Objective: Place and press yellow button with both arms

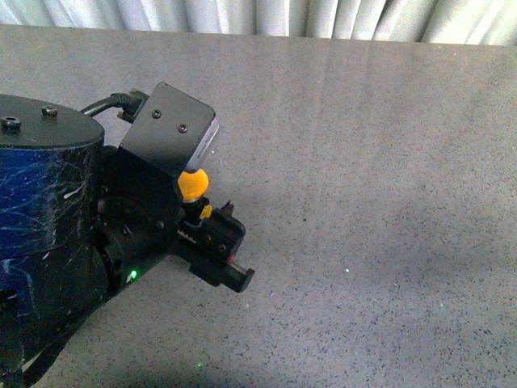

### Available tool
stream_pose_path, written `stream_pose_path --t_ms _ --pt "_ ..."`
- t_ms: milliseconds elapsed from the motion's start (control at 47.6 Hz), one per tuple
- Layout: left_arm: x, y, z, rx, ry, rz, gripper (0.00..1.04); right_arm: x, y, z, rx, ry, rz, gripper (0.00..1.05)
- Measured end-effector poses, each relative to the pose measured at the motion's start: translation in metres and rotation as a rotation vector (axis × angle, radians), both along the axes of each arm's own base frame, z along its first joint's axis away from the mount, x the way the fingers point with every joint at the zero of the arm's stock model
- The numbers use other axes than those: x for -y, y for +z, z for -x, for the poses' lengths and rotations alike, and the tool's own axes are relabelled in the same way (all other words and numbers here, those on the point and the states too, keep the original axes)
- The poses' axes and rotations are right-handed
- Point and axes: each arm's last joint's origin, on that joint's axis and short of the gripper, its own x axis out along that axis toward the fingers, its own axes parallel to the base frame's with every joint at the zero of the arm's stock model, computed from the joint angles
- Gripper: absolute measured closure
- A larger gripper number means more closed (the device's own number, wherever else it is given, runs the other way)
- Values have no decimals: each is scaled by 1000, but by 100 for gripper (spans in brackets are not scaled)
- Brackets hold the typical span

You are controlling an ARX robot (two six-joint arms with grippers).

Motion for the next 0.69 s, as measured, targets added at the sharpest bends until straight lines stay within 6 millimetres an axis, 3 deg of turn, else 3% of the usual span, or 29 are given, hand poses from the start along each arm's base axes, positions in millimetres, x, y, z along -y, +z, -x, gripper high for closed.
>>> stream_pose_path --t_ms 147,315,546,693 --pt "-9 9 8 -2 -7 30 8 0 0 0 0 0 0 9" --pt "-37 32 13 -2 27 104 9 0 0 0 0 0 0 9" --pt "-79 61 6 -9 119 221 9 0 0 0 0 0 0 9" --pt "-126 92 1 31 239 350 10 0 0 0 0 0 0 9"
